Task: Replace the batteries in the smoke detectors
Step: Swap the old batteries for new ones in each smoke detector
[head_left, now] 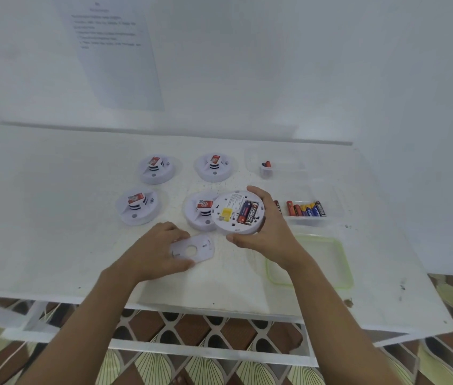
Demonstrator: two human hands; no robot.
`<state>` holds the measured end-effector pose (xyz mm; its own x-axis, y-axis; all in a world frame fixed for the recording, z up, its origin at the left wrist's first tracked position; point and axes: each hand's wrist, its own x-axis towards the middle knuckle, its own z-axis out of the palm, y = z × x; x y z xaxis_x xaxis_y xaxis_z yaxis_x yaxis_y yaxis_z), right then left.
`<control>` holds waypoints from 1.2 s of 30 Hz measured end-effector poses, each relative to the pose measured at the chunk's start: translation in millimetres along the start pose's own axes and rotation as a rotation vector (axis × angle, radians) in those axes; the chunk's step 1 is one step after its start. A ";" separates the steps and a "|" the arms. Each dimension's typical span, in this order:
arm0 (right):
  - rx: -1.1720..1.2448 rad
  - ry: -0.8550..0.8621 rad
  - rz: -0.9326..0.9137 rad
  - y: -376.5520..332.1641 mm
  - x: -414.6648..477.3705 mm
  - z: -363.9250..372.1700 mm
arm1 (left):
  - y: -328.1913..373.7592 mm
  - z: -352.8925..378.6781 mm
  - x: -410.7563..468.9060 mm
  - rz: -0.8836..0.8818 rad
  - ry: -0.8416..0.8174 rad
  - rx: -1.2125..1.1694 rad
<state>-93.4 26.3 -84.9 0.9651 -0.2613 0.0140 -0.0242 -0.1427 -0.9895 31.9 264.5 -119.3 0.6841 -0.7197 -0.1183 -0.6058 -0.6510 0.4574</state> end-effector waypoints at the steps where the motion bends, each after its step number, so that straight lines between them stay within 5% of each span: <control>1: 0.014 0.004 -0.001 -0.4 -0.2 1.0 | 2.2 -3.0 0.5 -0.006 -0.022 0.012; 6: 0.052 0.042 -0.007 -1.6 -2.9 7.9 | 37.0 -18.5 -1.3 0.013 0.165 -0.299; 12: 0.054 0.124 -0.021 2.2 -5.2 9.3 | 86.9 -25.8 1.9 -0.152 0.117 -0.810; 20: 0.161 0.291 0.055 2.1 -5.2 -7.0 | 96.1 -26.6 15.6 -0.051 0.037 -0.896; 27: 0.272 0.175 0.160 -10.4 -8.0 -22.6 | 110.8 -14.4 27.2 -0.158 0.205 -1.123; 36: 0.248 0.147 0.104 -14.0 -15.5 -30.2 | 125.6 -0.9 29.6 -0.108 0.094 -1.234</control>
<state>-115.9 3.5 -66.9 0.9124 -0.4003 -0.0860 -0.0389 0.1243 -0.9915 -23.6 161.6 -64.6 0.7638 -0.6236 -0.1663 0.2070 -0.0073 0.9783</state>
